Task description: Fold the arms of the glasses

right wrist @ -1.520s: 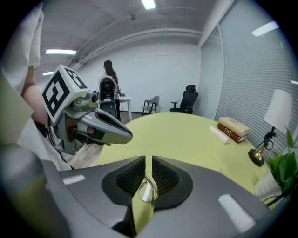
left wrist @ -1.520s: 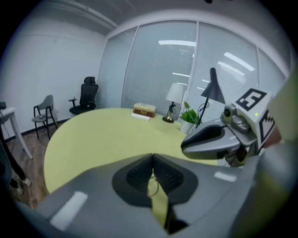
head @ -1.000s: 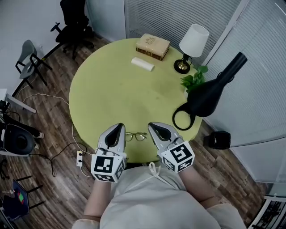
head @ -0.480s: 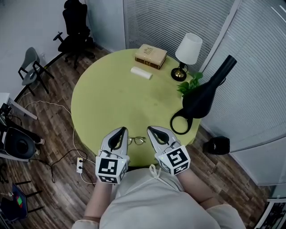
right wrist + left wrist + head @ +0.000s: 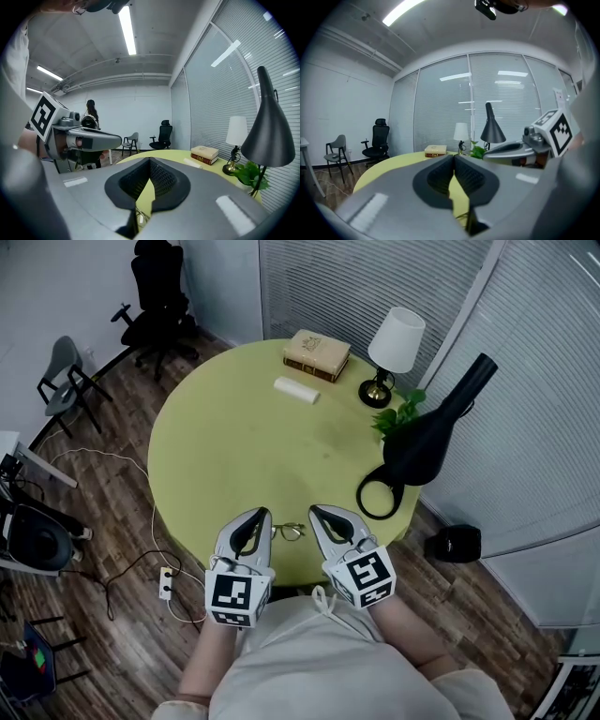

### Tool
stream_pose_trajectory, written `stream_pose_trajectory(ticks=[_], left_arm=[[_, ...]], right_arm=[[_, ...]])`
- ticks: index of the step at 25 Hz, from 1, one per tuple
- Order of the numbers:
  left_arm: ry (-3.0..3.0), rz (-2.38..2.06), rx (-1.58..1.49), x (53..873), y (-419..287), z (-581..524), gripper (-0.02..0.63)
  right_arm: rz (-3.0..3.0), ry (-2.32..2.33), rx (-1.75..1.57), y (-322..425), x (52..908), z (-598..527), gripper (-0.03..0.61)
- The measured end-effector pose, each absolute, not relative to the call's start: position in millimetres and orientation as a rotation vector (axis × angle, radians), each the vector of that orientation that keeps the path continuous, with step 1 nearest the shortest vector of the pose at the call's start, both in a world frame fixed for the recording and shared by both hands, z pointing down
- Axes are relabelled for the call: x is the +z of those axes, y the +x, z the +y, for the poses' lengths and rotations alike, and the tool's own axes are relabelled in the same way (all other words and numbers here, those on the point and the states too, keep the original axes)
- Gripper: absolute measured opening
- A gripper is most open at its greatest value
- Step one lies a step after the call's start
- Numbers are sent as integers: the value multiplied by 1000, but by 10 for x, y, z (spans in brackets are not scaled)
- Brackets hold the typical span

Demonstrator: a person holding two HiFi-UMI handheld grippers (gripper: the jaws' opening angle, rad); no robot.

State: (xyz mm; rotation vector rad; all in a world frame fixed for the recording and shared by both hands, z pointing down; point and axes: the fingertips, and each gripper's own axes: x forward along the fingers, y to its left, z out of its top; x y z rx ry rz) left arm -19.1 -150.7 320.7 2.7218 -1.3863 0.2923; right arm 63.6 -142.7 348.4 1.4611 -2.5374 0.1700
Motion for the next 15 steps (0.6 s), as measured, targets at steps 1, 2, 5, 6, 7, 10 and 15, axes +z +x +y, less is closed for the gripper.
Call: stream_pose_trajectory(ticks=[1, 2, 5, 6, 7, 10, 15], left_arm=[[2708, -1391, 287, 3221, -217, -1510, 6], [2694, -1396, 280, 3232, -239, -1514, 6], [2665, -1415, 270, 3255, -287, -1534, 6], [2661, -1421, 267, 3257, -298, -1540, 6], [2658, -1425, 265, 3257, -306, -1543, 6], [2658, -1426, 258, 3261, -304, -1546, 6], [2660, -1413, 260, 3293, -251, -1548, 6]], right_arm=[[-2526, 1468, 162, 636, 3492, -1430, -2], [-2513, 1475, 154, 639, 3500, -1433, -2], [-2501, 1489, 134, 631, 3504, -1438, -2], [-2504, 1490, 130, 620, 3500, -1438, -2], [-2507, 1488, 126, 607, 3496, -1435, -2], [-2511, 1480, 123, 581, 3500, -1427, -2], [-2493, 1515, 147, 639, 3534, -1450, -1]])
